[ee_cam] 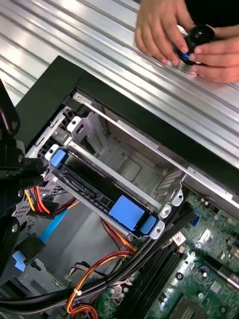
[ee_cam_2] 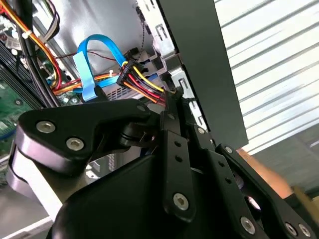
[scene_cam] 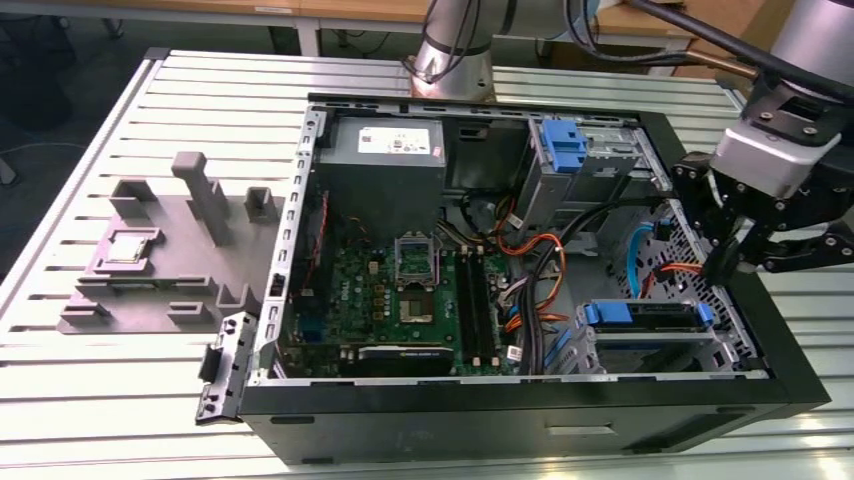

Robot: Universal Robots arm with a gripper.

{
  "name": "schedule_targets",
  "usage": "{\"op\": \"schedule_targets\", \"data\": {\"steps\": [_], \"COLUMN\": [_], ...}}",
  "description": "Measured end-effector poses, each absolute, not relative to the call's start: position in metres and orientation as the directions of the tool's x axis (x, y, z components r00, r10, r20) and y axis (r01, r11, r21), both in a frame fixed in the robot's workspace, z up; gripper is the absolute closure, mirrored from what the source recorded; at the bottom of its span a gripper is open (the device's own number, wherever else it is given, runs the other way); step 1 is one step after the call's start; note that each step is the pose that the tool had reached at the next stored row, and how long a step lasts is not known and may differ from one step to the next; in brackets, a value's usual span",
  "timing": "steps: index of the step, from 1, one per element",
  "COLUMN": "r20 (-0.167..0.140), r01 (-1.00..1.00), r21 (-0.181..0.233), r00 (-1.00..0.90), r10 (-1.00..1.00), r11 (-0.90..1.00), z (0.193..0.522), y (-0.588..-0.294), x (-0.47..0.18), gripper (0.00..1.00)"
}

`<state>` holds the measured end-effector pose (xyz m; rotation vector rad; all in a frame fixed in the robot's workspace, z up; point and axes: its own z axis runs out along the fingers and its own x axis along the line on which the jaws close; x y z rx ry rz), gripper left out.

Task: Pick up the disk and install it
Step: 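Insert the first disk wire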

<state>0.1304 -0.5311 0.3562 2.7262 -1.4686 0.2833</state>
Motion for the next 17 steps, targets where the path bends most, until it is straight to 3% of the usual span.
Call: {"op": "schedule_targets", "data": {"steps": [17], "r20": [0.176], "r01": [-0.94], "r21": [-0.057], "r00": [0.321], "r10": [-0.931], "r11": [-0.335], "z": [0.3554], "y": [-0.5301], "x": [0.1305], "gripper": [0.83]}}
